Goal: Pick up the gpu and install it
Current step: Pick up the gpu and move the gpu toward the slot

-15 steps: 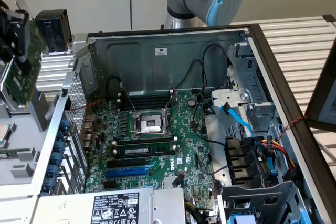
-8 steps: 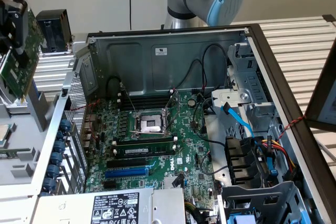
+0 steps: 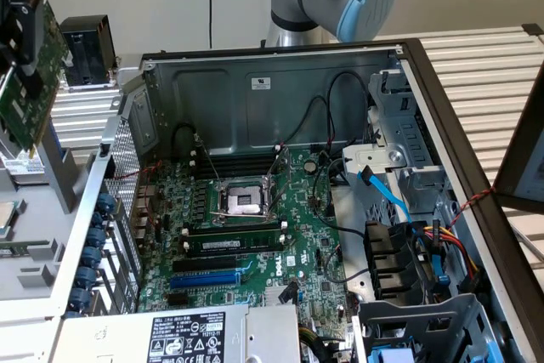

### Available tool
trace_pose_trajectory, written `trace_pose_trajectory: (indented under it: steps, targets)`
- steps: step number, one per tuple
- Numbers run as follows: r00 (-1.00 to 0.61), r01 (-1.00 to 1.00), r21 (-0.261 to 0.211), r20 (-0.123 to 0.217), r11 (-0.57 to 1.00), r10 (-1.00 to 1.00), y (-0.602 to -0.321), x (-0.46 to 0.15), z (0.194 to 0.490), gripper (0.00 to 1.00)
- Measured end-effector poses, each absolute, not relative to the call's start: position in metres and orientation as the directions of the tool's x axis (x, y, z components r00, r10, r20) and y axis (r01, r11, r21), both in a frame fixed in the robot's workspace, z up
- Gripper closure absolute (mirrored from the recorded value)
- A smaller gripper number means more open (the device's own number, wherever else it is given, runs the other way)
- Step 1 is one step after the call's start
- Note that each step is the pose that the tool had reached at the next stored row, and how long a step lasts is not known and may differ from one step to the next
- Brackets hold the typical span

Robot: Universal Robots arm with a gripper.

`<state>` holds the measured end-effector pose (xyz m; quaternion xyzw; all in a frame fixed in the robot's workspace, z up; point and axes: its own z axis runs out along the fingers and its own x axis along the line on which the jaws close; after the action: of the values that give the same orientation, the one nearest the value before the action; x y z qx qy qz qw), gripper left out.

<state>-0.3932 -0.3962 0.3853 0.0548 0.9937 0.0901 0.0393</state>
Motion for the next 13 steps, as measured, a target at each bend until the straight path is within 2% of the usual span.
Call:
trace_pose_trajectory:
  steps: [13]
  targets:
    - [-0.991,0.103,0.188,-0.063,0.977,0.117,-0.405,-0.352,0.390,0.72]
